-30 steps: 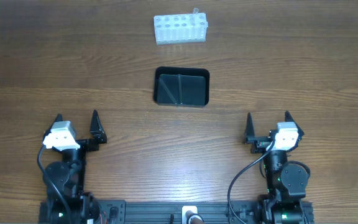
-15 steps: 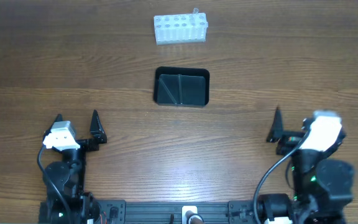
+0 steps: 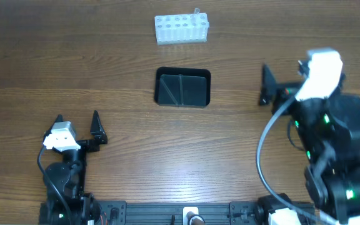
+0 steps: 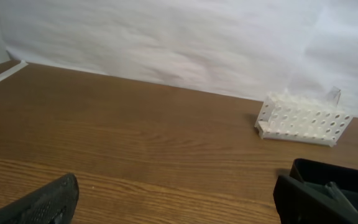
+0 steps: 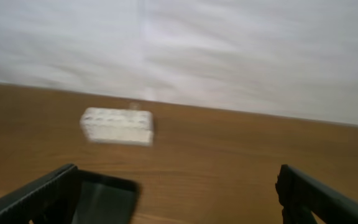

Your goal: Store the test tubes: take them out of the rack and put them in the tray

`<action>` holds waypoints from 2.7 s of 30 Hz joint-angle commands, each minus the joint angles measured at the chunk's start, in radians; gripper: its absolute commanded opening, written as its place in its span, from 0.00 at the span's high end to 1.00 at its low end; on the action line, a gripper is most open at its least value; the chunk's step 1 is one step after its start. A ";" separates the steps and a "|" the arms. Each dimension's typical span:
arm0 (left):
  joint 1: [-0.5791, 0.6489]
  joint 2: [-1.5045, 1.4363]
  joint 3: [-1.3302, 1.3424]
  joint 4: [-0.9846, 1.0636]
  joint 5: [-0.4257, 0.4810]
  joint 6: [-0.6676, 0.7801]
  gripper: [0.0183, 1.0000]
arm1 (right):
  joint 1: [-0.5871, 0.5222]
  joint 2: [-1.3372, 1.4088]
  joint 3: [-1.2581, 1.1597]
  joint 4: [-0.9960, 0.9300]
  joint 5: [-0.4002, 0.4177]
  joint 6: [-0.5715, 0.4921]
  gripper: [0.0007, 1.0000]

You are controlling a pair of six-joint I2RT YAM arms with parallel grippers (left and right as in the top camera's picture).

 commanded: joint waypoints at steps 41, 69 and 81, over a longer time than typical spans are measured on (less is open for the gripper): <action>-0.004 -0.008 -0.004 -0.003 0.013 0.019 0.00 | 0.237 1.249 0.512 0.418 0.388 0.185 0.01; -0.004 -0.008 -0.004 -0.003 0.013 0.019 0.00 | 0.249 1.405 0.520 0.628 0.388 0.095 0.24; -0.004 -0.008 -0.004 -0.003 0.013 0.019 0.00 | 0.252 1.405 0.520 0.626 0.388 0.095 0.68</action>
